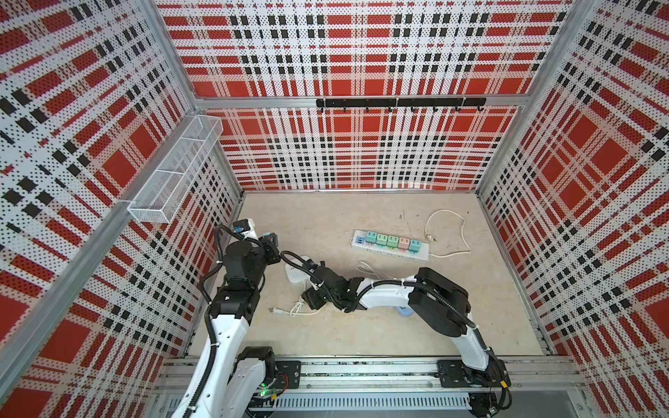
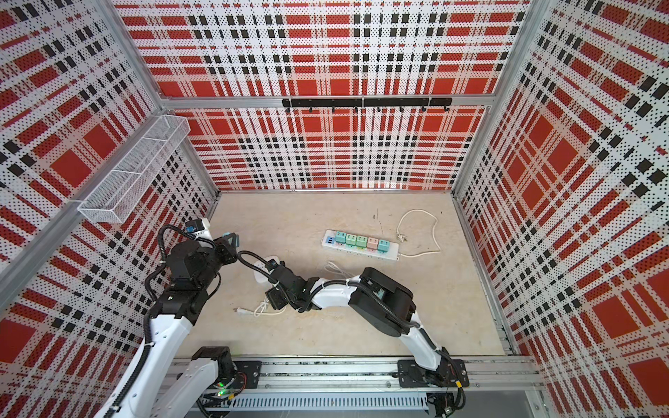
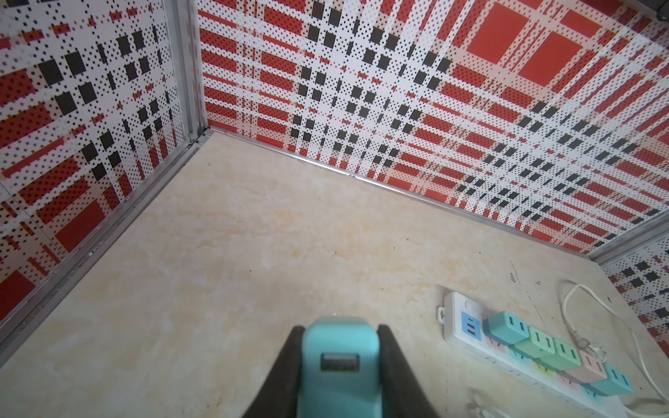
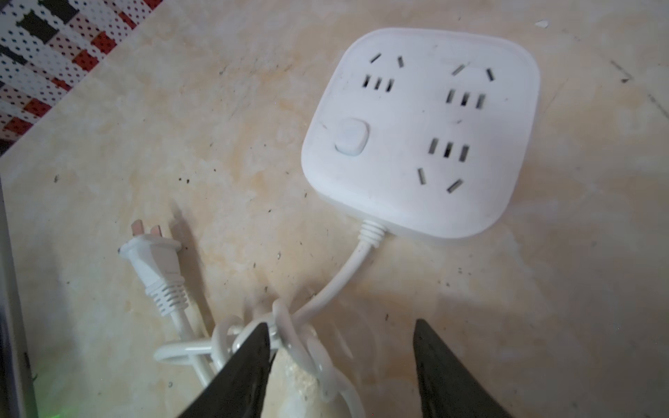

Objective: Insert the plug

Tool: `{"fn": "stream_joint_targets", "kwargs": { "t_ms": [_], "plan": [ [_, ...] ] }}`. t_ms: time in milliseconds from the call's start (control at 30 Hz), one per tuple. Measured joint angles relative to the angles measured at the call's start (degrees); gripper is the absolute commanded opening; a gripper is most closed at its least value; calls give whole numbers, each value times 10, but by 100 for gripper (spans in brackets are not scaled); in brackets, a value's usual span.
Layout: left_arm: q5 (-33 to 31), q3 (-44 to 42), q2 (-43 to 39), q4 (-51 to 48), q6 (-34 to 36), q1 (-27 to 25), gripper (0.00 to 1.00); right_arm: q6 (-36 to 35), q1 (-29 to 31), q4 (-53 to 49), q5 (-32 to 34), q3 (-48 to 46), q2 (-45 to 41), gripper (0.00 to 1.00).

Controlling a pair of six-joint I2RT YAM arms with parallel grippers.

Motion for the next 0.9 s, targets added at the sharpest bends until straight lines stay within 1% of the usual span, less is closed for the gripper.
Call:
{"fn": "stream_joint_targets", "kwargs": {
  "t_ms": [67, 200, 267, 367, 500, 567, 667, 767, 900],
  "plan": [
    [0, -1, -3, -1, 0, 0, 0, 3, 1, 0, -6, 0, 5, 43],
    [0, -3, -4, -4, 1, 3, 0, 5, 4, 2, -15, -6, 7, 19],
    [1, -3, -4, -4, 1, 3, 0, 6, 4, 10, -14, -17, 7, 13],
    [8, -3, 0, -3, 1, 3, 0, 5, 4, 31, -8, -48, -10, 9],
    [43, -3, 19, 7, 10, 2, 0, 3, 5, 39, 8, -116, -61, 1],
    [59, -3, 33, 11, 22, -7, 0, 1, 5, 39, 17, -153, -91, 0],
    [75, -3, 53, 16, 55, -45, 0, 0, 5, 44, 29, -210, -137, 1],
    [87, -3, 70, 26, 103, -118, 0, -9, 3, 67, 26, -277, -183, 5],
    [95, -4, 93, 37, 193, -232, 0, -32, 2, 126, 4, -383, -248, 16]
  ]
}}
